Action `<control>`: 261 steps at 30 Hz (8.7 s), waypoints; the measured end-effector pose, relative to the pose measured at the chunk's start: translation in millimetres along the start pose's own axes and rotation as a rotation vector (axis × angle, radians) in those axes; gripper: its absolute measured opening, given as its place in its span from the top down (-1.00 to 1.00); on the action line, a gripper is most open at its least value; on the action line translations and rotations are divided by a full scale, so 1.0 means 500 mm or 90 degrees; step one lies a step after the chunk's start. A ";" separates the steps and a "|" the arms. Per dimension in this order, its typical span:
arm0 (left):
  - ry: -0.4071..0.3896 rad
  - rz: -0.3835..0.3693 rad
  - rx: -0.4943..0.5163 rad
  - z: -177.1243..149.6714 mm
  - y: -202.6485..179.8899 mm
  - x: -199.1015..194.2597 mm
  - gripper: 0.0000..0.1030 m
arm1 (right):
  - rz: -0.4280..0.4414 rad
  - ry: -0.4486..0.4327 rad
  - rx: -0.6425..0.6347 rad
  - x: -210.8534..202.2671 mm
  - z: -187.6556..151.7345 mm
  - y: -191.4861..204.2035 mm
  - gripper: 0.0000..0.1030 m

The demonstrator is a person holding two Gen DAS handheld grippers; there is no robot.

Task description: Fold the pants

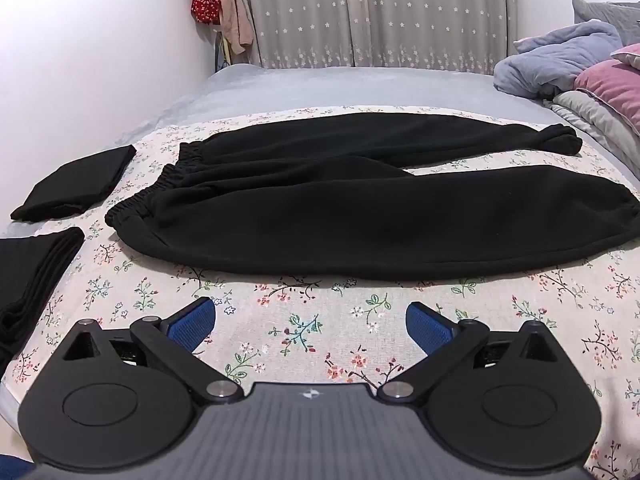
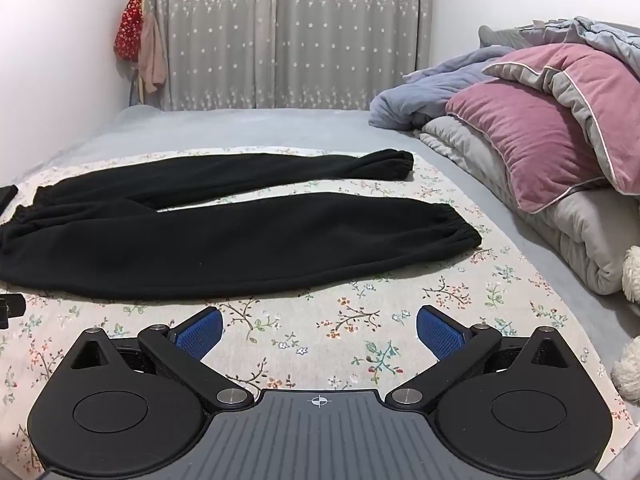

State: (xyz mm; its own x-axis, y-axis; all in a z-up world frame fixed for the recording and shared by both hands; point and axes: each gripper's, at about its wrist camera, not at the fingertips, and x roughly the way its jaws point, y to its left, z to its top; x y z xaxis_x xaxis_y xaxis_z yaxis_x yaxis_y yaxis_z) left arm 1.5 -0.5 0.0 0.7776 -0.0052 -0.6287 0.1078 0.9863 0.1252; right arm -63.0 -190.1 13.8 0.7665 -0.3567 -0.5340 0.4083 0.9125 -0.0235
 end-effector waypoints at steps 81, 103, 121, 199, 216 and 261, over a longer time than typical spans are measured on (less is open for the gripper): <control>0.111 0.043 -0.255 0.146 0.398 0.368 0.59 | -0.076 0.018 0.321 0.344 0.160 -0.335 0.92; 0.055 0.028 -0.322 0.096 0.469 0.188 0.62 | -0.069 0.030 0.304 0.228 0.132 -0.379 0.94; 0.133 0.089 -0.258 0.069 0.444 0.211 0.20 | -0.055 0.076 0.258 0.209 0.103 -0.355 0.94; 0.066 -0.022 -0.173 0.208 0.192 0.393 -1.00 | 0.040 -0.144 0.249 0.524 0.493 -0.318 0.92; 0.091 -0.045 -0.246 0.212 0.279 0.404 -1.00 | -0.069 0.110 0.242 0.595 0.278 -0.375 0.27; 0.070 0.016 -0.156 0.201 0.244 0.427 -1.00 | -0.152 0.056 -0.021 0.811 0.533 -0.305 0.57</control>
State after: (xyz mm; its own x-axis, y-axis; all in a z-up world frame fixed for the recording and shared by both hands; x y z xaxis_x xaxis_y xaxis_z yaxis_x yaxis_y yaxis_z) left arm 242.9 102.3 -42.1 0.7046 0.0246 -0.7092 -0.0744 0.9965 -0.0393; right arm 317.9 -527.1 25.9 0.6035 -0.5451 -0.5820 0.5553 0.8111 -0.1839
